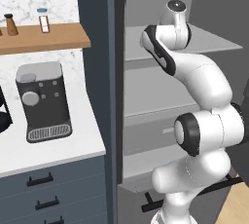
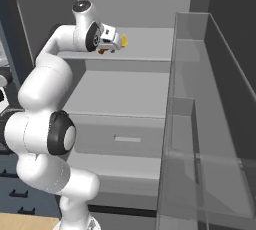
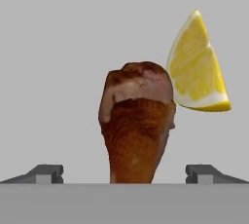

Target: Place one lemon wedge and one chicken drumstick in each tupperware on the nearby counter, to pack two identical lunches.

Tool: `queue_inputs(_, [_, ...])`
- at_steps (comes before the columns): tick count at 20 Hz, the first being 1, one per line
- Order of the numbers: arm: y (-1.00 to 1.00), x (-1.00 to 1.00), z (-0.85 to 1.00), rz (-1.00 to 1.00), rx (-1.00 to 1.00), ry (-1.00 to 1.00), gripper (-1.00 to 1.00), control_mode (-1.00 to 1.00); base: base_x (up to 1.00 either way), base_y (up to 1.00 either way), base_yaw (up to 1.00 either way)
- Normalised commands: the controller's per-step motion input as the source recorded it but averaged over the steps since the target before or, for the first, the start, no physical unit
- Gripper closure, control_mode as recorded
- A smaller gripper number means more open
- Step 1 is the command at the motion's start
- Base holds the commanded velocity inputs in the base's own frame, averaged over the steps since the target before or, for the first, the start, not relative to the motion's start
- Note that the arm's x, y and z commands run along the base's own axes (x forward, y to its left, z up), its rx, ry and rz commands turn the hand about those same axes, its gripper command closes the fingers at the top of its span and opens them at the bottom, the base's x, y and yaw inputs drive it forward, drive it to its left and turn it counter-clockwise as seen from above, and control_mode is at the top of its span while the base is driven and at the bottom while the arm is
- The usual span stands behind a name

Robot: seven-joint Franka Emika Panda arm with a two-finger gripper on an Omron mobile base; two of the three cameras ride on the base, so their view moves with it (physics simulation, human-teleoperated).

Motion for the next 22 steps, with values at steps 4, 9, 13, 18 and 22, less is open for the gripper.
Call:
queue_inputs(4, [-0.02, 0.00, -0.31, 0.00, 0.00, 0.02, -1.00, -1.00, 0.00, 0.00, 0.00])
queue_inputs(9, [0.00, 0.00, -0.42, 0.00, 0.00, 0.04, 1.00, -1.00, 0.00, 0.00, 0.00])
queue_inputs(13, [0.00, 0.00, -0.18, 0.00, 0.00, -0.01, 1.00, -1.00, 0.00, 0.00, 0.00])
queue_inputs(18, [0.15, 0.00, 0.00, 0.00, 0.00, -0.03, 1.00, -1.00, 0.00, 0.00, 0.00])
queue_inputs(22, [0.15, -0.11, -0.01, 0.00, 0.00, -0.05, 1.00, -1.00, 0.00, 0.00, 0.00])
